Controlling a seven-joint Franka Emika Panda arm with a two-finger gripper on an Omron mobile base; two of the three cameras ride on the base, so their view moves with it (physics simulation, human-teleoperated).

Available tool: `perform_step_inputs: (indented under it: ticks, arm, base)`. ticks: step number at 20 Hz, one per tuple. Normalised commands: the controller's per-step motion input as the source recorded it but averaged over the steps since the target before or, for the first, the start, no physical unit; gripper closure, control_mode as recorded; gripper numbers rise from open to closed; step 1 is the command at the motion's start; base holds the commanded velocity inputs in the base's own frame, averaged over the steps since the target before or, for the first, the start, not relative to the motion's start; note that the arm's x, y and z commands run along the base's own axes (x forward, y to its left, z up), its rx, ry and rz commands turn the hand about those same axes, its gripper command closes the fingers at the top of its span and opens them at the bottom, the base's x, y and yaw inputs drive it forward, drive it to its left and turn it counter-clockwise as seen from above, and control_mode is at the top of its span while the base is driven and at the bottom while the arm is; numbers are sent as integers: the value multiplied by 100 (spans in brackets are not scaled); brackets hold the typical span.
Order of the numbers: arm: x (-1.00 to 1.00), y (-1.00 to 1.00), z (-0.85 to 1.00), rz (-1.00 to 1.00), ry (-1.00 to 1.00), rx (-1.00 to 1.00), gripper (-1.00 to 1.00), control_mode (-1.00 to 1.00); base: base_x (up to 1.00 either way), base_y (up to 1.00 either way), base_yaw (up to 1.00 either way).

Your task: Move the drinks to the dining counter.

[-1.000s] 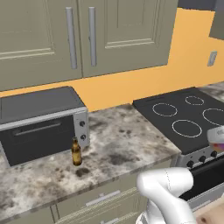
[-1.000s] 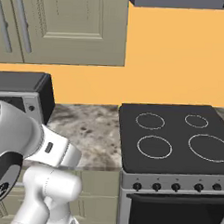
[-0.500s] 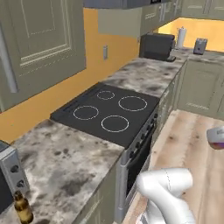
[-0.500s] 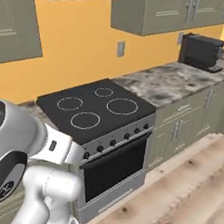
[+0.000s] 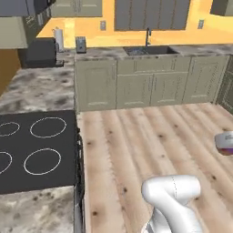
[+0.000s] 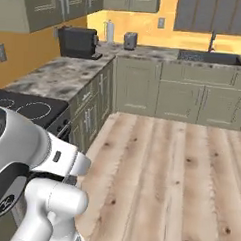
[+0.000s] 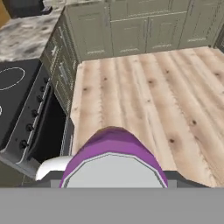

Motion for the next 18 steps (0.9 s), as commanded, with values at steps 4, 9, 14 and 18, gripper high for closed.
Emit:
perform_step_inputs:
  ticks: [4, 9, 14, 18]
  arm:
    - [0, 0, 0, 0, 0, 0, 100, 100]
    - [0, 0, 0, 0, 0, 0, 100, 100]
    - [0, 0, 0, 0, 0, 0, 100, 100]
    - [0, 0, 0, 0, 0, 0, 100, 100]
  base:
    - [0, 0, -99]
    - [0, 0, -96]
    - [0, 0, -97]
    - [23, -2, -85]
